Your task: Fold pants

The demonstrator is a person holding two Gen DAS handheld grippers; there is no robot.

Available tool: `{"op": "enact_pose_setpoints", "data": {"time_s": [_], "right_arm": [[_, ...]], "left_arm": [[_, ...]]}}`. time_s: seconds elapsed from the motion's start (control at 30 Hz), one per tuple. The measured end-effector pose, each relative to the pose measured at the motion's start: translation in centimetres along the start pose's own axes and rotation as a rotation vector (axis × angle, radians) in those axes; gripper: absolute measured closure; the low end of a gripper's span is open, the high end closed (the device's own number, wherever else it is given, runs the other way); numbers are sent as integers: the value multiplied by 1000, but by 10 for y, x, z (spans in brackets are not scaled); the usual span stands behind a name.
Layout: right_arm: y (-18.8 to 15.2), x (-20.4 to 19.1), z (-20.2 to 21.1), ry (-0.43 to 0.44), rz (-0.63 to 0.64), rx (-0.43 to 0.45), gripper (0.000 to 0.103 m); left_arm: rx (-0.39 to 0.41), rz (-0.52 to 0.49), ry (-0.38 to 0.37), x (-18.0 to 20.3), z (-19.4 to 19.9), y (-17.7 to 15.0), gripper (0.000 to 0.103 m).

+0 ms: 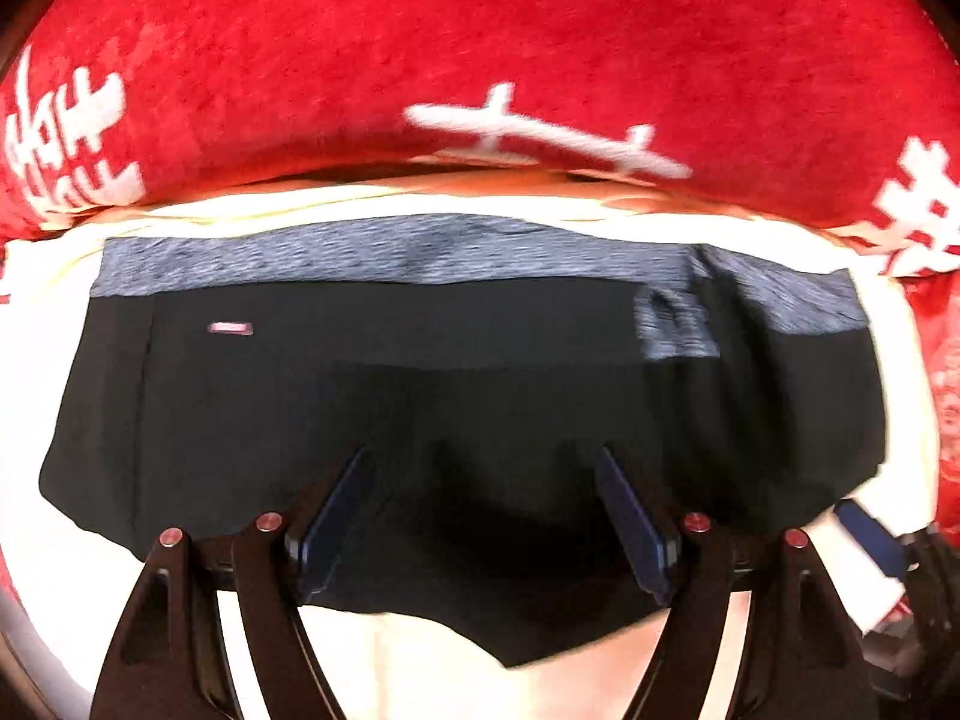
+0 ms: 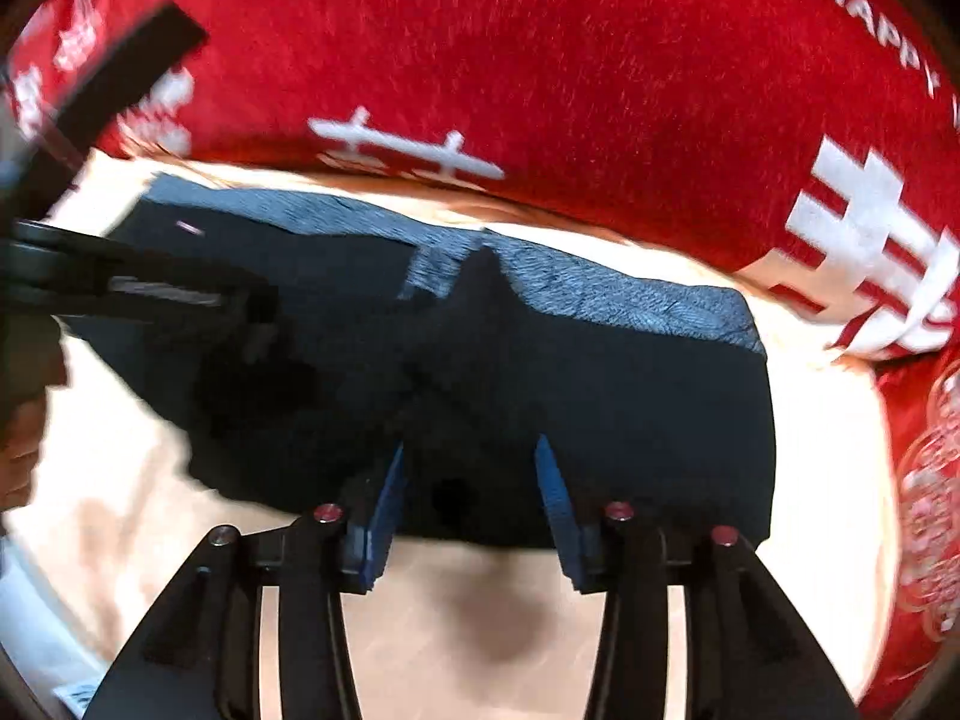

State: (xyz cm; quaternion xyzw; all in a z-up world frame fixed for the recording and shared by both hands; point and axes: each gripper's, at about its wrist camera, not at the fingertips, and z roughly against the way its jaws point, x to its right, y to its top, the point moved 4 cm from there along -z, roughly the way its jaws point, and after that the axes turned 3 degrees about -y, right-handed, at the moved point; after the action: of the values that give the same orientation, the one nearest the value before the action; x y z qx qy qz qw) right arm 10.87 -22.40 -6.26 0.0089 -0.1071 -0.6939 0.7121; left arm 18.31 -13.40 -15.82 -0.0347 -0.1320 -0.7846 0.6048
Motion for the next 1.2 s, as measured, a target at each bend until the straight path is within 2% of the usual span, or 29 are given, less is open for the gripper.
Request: {"op": "enact_pose_setpoints", "data": {"time_s": [0.1, 0.13, 0.2, 0.3, 0.37, 0.4, 0.43, 0.53, 0.57, 0.7, 0.73, 0.77, 0.8, 0.87, 0.97, 1.03, 1.1, 1.2], "right_arm": [[-7, 24, 15, 164, -145, -23, 55], [-9, 37, 18, 237, -233, -30, 55], [-15, 71, 12, 376, -482, -47, 55], [-33, 106, -16, 575, -807, -81, 55], [-42, 116, -33, 648, -937, -104, 55], [-47, 119, -41, 664, -984, -116, 55], [-52, 122, -48, 685, -1025, -125, 55], [-64, 127, -61, 734, -1118, -123, 55], [-65, 129, -63, 746, -1135, -115, 55], [-71, 134, -76, 788, -1228, -105, 56], [-74, 139, -78, 807, -1253, -109, 70], [-75, 143, -81, 816, -1268, -118, 92], [-75, 143, -83, 803, -1268, -141, 96], [-69, 143, -83, 803, -1240, -148, 96], [-60, 144, -61, 835, -1171, -97, 96], [-54, 140, -50, 831, -1121, -98, 96], [-53, 133, -48, 833, -1094, -119, 96], [-55, 115, -61, 814, -1053, -186, 96]], "left_arm": [[-17, -33, -118, 18, 11, 3, 25], [-19, -51, -150, 25, 14, 4, 25], [-24, -92, -214, 42, 20, 6, 25], [-42, -143, -257, 67, 14, 11, 25], [-56, -180, -251, 82, 8, 15, 26], [-62, -196, -248, 88, 2, 16, 30], [-75, -205, -250, 95, -6, 18, 40], [-117, -206, -267, 109, -29, 12, 43], [-129, -205, -266, 112, -35, 12, 52], [-153, -186, -244, 122, -50, 13, 56], [-151, -176, -251, 122, -49, 12, 66], [-150, -169, -263, 122, -46, 12, 67], [-145, -164, -271, 123, -43, 12, 67], [-132, -164, -278, 120, -30, 9, 67], [-96, -166, -294, 116, -7, 3, 67], [-70, -170, -280, 112, 2, -2, 67], [-57, -178, -250, 109, 0, -7, 67], [-106, -159, -202, 100, -23, -16, 67]]}}
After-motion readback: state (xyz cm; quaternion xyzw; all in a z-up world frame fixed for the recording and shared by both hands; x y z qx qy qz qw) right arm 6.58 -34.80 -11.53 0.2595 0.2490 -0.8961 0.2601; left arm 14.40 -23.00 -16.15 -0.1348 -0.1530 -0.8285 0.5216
